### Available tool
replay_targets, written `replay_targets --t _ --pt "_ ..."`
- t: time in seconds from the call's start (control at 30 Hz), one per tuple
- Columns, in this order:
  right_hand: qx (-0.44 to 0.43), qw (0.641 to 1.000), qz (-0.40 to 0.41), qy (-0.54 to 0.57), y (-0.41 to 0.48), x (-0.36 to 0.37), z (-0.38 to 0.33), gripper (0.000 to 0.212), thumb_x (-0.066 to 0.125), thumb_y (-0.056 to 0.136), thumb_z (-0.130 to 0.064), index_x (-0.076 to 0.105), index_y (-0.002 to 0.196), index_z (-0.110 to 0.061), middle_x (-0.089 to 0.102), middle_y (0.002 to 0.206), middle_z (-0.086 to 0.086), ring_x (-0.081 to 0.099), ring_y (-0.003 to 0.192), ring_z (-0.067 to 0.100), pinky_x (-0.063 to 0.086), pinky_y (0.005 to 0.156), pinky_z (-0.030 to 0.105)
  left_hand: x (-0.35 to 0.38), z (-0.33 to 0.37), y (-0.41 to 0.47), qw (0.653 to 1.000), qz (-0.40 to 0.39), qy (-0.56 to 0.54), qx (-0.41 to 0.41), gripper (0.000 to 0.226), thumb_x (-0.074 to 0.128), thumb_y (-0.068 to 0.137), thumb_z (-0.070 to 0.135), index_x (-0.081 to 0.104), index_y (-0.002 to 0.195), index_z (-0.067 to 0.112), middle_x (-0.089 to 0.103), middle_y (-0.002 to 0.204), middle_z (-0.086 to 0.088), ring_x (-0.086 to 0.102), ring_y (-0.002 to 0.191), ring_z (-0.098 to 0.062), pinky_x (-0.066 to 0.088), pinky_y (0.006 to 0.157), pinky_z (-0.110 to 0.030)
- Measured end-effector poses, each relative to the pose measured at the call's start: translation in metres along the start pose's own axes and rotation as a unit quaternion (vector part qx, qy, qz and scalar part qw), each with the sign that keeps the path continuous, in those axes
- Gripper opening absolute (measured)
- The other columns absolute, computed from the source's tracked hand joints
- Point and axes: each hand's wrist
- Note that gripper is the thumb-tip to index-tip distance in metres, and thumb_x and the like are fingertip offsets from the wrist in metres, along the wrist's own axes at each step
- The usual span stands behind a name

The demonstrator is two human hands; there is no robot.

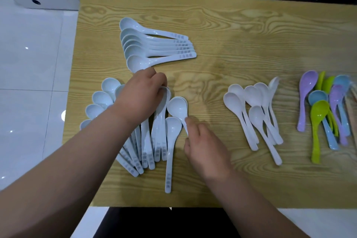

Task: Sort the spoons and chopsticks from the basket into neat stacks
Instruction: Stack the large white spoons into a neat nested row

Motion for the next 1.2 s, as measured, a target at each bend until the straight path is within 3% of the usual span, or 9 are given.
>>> replay_targets --t 0.13,0.27,0.43,0.63,0.73,0.83,0.93,1.13,1.2 --pt "0.043 0.989 -0.039 0.137 -0.004 -0.008 0.007 0.056 0.053 0.096 -0.016 0.041 0.150 -0.021 0.055 0.126 0.006 0.058 0.104 0.024 0.044 0.074 0.031 -0.008 0.011 -0.015 0.999 0.013 -0.043 -0.014 0.017 0.066 0.081 -0.001 0.070 0.095 0.008 0.056 0.087 -0.011 0.056 0.081 -0.025 0.034 0.068 -0.023" --pt "0.050 0.969 -0.006 0.241 -0.015 -0.025 0.020 0.047 0.054 0.097 -0.017 0.049 0.143 -0.025 0.056 0.123 -0.007 0.054 0.109 0.006 0.049 0.088 0.028 -0.027 0.031 -0.034 0.967 0.012 -0.214 -0.135 0.023 0.060 0.086 0.004 0.071 0.096 0.022 0.053 0.093 -0.005 0.051 0.086 -0.004 0.041 0.078 -0.008" --pt "0.050 0.911 -0.015 0.410 -0.024 -0.050 0.015 0.042 0.059 0.096 -0.014 0.057 0.128 -0.042 0.063 0.119 -0.018 0.062 0.109 0.005 0.053 0.090 0.031 -0.045 0.058 -0.047 0.807 0.045 -0.481 -0.339 0.023 0.042 0.089 -0.001 0.063 0.091 0.010 0.058 0.100 -0.016 0.067 0.078 -0.037 0.056 0.063 -0.026" --pt "-0.008 0.911 -0.062 0.408 -0.023 -0.064 -0.005 0.044 0.060 0.097 -0.019 0.053 0.126 -0.051 0.063 0.118 -0.017 0.065 0.102 0.007 0.055 0.082 0.031 -0.038 0.072 -0.045 0.621 0.066 -0.631 -0.461 0.018 0.049 0.096 0.008 0.067 0.095 0.008 0.066 0.085 -0.005 0.062 0.081 -0.020 0.052 0.073 -0.034" --pt "0.015 0.900 -0.091 0.427 -0.022 -0.067 -0.008 0.041 0.059 0.098 -0.020 0.057 0.130 -0.045 0.057 0.119 -0.020 0.069 0.095 0.003 0.053 0.076 0.026 -0.042 0.074 -0.048 0.576 0.068 -0.663 -0.474 0.018 0.058 0.096 0.019 0.072 0.098 0.007 0.064 0.086 -0.007 0.059 0.084 -0.021 0.047 0.073 -0.034" --pt "0.027 0.891 -0.114 0.438 -0.022 -0.070 -0.014 0.041 0.057 0.098 -0.015 0.059 0.131 -0.039 0.055 0.120 -0.015 0.073 0.088 0.007 0.060 0.079 0.037 -0.044 0.076 -0.050 0.579 0.050 -0.669 -0.463 0.027 0.060 0.096 0.035 0.072 0.101 0.010 0.066 0.092 -0.006 0.060 0.083 -0.020 0.048 0.073 -0.033" --pt "0.049 0.865 -0.142 0.479 -0.020 -0.074 -0.021 0.039 0.057 0.099 -0.014 0.061 0.130 -0.037 0.058 0.119 -0.007 0.074 0.087 0.012 0.062 0.074 0.038 -0.046 0.075 -0.051 0.618 0.042 -0.651 -0.438 0.006 0.061 0.095 0.013 0.067 0.094 0.010 0.067 0.090 -0.004 0.066 0.088 -0.021 0.051 0.076 -0.034" --pt "0.152 0.686 -0.346 0.622 -0.003 -0.076 -0.015 0.036 0.055 0.097 -0.039 0.056 0.131 -0.030 0.073 0.107 0.014 0.070 0.080 0.029 0.056 0.065 0.039 -0.053 0.056 -0.053 0.621 0.075 -0.640 -0.447 0.031 0.042 0.089 -0.013 0.057 0.080 0.013 0.063 0.087 -0.006 0.067 0.074 -0.021 0.050 0.068 -0.034" --pt "0.165 0.665 -0.365 0.630 0.003 -0.076 -0.015 0.042 0.057 0.091 -0.043 0.060 0.125 -0.019 0.071 0.095 0.014 0.062 0.067 0.022 0.050 0.060 0.034 -0.055 0.048 -0.053 0.614 0.083 -0.645 -0.447 0.034 0.040 0.088 -0.015 0.055 0.077 0.013 0.063 0.086 -0.006 0.068 0.073 -0.021 0.051 0.066 -0.034"
Point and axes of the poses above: each hand's wrist, its own y-axis towards the middle knuckle, its own x-axis out of the palm, z = x × y
